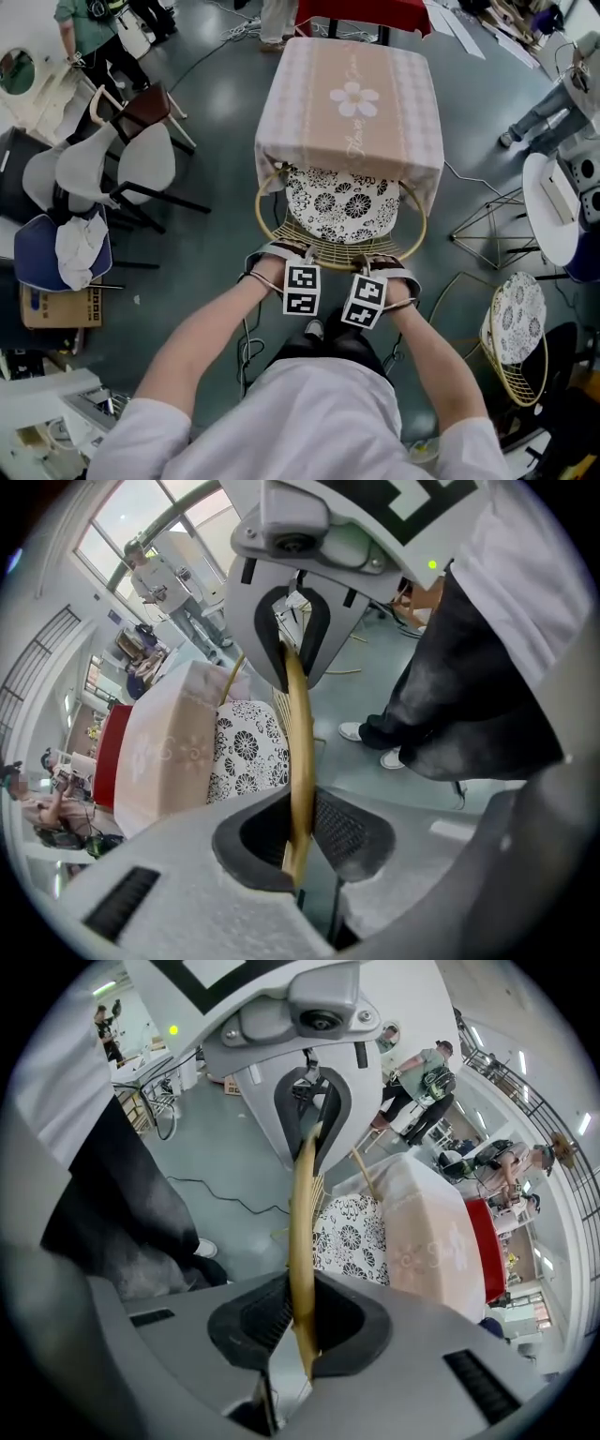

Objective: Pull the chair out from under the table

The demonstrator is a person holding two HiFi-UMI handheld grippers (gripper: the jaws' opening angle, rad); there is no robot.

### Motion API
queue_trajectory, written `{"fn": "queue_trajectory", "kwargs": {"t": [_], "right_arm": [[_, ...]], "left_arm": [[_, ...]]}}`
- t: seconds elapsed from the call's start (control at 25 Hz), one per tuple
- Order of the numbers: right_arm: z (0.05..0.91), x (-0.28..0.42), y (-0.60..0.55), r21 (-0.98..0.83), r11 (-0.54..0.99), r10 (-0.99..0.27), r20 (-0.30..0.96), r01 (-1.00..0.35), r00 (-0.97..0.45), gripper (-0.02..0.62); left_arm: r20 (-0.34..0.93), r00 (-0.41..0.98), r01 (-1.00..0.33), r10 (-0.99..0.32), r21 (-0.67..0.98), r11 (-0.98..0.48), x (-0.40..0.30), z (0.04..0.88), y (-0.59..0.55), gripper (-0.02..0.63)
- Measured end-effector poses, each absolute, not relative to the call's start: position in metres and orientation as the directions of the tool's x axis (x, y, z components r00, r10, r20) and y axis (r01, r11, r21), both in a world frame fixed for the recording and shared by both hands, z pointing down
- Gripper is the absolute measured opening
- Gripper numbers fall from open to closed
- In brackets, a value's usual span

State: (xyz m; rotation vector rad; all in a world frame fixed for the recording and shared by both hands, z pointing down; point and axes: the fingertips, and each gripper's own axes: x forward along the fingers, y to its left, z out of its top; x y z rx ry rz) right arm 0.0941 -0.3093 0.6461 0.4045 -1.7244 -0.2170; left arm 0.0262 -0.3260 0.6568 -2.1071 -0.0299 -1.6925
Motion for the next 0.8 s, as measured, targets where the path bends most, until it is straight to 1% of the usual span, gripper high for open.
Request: {"fn": "queue_trajectory", "kwargs": {"t": [0.4, 0.8], "right_arm": [[0.647, 0.081, -0.272, 0.367, 0.912, -0.393, 0.909, -0.181, -0.137, 0.035], [0.648, 0.077, -0.223, 0.335, 0.92, -0.363, 0.924, -0.206, -0.119, 0.035]], "left_arm": [[0.931, 0.269, 0.309, -0.246, -0.326, -0.894, 0.014, 0.657, -0.291, 0.049], [0.939, 0.274, 0.327, -0.208, -0.294, -0.898, 0.01, 0.659, -0.239, 0.047]]}}
